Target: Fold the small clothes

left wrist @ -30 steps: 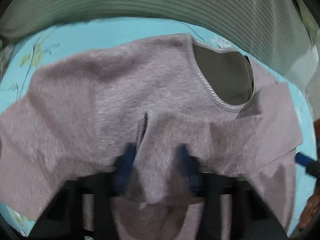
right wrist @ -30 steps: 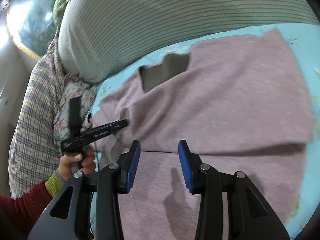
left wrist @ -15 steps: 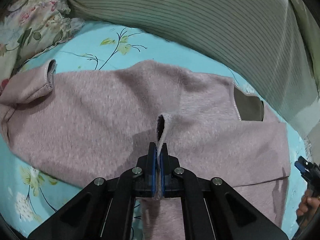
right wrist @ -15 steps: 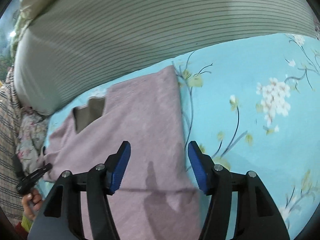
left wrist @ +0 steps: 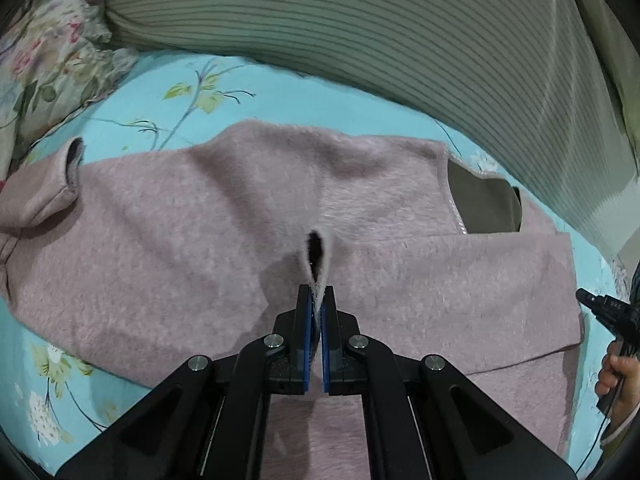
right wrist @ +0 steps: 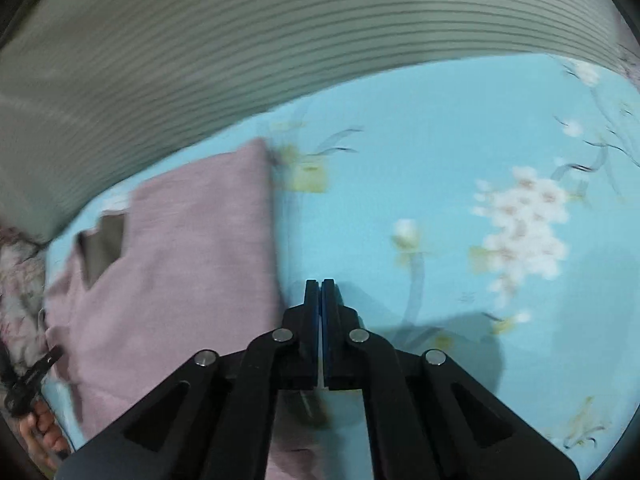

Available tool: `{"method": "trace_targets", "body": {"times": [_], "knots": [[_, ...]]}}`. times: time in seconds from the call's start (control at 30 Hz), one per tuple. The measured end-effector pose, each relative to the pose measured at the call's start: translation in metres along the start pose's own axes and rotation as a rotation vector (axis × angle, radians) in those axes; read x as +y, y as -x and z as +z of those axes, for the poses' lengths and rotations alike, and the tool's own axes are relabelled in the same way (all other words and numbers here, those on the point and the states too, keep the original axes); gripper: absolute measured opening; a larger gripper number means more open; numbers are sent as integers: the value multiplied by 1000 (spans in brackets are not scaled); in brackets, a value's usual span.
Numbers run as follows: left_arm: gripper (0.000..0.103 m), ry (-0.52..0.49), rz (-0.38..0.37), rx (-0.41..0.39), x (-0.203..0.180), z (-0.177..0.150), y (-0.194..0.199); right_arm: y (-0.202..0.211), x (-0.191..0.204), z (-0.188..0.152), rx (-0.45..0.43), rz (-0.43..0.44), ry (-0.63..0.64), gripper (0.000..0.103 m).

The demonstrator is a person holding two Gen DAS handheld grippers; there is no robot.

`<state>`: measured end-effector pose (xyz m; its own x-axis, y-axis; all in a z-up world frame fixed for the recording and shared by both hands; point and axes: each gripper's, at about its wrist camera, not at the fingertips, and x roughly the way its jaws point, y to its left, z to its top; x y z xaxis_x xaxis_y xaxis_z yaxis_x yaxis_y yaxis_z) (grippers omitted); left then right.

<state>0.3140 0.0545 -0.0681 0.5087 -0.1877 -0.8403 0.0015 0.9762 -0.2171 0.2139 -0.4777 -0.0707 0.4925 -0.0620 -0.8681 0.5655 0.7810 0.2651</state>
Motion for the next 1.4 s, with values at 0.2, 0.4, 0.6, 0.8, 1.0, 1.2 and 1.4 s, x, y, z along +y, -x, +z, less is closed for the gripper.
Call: {"method": "trace_targets", "body": {"times": [0.2,0.4,0.6,0.8,1.0,1.2,1.4], "knots": [[3,19,2,36,8,-3,-14,20,66,-39,33,194,200,6],[10,23,48,58,22,-10,-16,-15,39,-48,129,186,-1,13],[51,58,177,-34,78,-8,28,27,58,-67,81,179,84,59],[81,78,399,-96,134,21,45,36,89,-95,100,221,120,62],[82,-14,511,-88,145,46,13,42,104,-106,130,231,129,62],[76,-74,568,-17,154,45,-17,54,113,-105,119,234,146,62],[5,62,463,-23,173,49,1,59,124,-108,111,256,178,62]]}}
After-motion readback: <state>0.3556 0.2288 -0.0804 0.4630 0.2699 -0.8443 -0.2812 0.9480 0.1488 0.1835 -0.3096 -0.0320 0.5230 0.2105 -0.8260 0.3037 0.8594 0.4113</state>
